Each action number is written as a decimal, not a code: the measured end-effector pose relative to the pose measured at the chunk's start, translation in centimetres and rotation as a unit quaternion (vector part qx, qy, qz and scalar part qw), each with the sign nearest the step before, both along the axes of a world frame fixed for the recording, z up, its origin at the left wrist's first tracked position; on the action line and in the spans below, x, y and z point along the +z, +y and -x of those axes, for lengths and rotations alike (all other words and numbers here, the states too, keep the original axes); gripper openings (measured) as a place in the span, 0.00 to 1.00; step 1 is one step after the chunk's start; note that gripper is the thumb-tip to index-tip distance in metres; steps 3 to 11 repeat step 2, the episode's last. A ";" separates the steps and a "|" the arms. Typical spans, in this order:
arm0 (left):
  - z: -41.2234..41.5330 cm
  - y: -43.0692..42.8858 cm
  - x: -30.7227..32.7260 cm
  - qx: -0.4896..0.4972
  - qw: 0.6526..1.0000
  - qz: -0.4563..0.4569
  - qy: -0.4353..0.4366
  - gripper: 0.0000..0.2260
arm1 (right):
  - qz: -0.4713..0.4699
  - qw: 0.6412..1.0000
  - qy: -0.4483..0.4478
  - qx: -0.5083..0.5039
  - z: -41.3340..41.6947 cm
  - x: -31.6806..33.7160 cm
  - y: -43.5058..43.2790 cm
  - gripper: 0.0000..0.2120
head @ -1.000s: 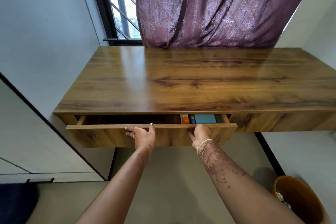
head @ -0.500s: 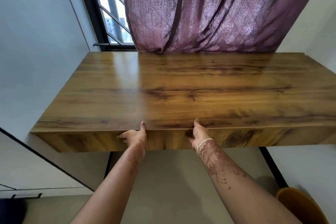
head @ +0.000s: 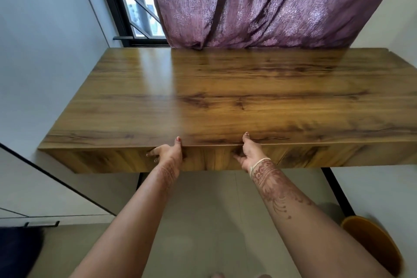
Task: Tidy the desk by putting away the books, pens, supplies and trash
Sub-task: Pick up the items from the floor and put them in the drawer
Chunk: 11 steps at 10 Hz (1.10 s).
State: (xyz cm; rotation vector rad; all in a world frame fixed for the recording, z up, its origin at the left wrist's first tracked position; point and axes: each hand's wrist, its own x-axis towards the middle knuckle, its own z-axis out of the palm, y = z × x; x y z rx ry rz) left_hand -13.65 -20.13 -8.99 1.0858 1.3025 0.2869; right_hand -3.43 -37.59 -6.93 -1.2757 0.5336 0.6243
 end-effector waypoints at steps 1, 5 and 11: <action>1.5 0.7 2.0 -0.063 0.996 0.050 -0.030 0.28 | -0.055 0.998 0.026 0.026 0.2 1.0 -2.0 0.26; 3.0 0.3 2.8 -0.106 0.993 0.033 -0.031 0.18 | -0.057 0.997 0.028 0.037 1.1 0.8 -3.8 0.25; 3.0 0.3 2.8 -0.106 0.993 0.033 -0.031 0.18 | -0.057 0.997 0.028 0.037 1.1 0.8 -3.8 0.25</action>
